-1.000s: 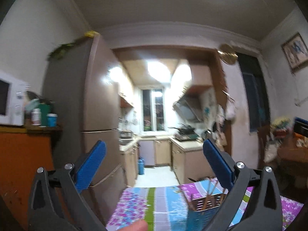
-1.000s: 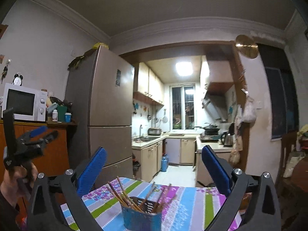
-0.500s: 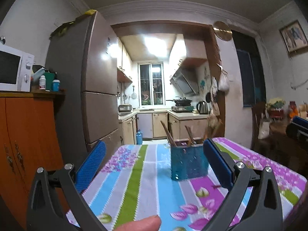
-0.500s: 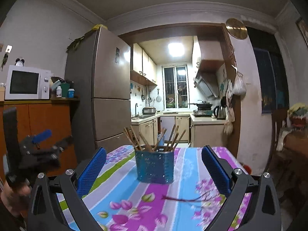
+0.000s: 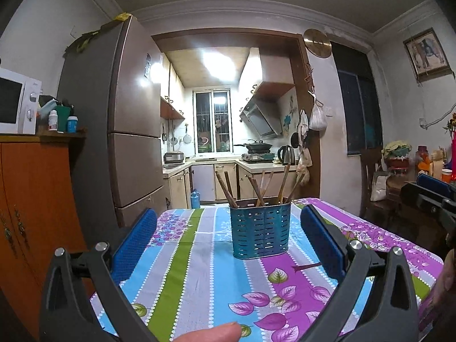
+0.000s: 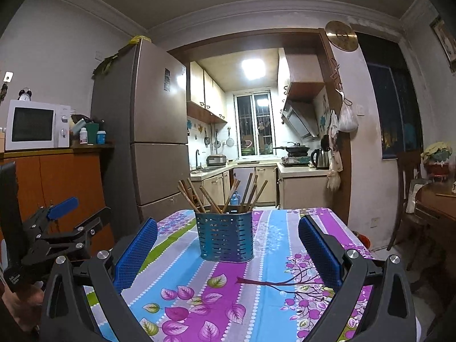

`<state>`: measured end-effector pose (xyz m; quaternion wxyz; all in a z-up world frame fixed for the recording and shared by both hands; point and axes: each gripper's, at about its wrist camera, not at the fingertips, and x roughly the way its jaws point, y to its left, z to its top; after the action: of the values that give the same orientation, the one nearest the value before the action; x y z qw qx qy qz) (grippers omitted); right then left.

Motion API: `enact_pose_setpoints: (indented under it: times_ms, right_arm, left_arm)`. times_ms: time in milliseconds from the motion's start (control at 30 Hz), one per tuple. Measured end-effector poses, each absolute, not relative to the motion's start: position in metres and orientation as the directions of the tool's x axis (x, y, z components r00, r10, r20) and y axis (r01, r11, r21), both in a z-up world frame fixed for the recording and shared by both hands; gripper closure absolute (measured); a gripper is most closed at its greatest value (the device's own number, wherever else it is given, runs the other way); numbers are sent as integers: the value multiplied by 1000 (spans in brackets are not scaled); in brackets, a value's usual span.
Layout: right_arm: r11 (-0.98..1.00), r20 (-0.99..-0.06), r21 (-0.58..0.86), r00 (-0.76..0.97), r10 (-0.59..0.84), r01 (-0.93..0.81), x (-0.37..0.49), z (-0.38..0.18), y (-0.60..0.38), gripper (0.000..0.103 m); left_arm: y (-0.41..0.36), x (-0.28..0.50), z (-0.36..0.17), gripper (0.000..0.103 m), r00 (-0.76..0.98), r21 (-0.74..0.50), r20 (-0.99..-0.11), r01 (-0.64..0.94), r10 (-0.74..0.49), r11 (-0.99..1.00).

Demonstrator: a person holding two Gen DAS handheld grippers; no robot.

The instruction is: Organize utensils

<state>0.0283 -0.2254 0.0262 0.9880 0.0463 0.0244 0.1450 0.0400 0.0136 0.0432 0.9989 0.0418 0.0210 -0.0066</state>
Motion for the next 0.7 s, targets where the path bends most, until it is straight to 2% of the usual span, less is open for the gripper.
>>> enact_pose_setpoints:
  times_ms: [167,467,700]
  right_arm:
    - [953,-17,102,957,289,-286,24,27,-225,5]
    - [957,85,55,956,279,-284,3,13,-226,5]
    - [957,98,60,956,278,-284,-11,5,-231,5]
  left_arm:
    - [9,35,43,5,999,92,-33,19,-16,996]
    - [-3,11,28,5,996,116,83,5,-15,993]
    - [-10,0,30,5,995,119,101,14,-26,993]
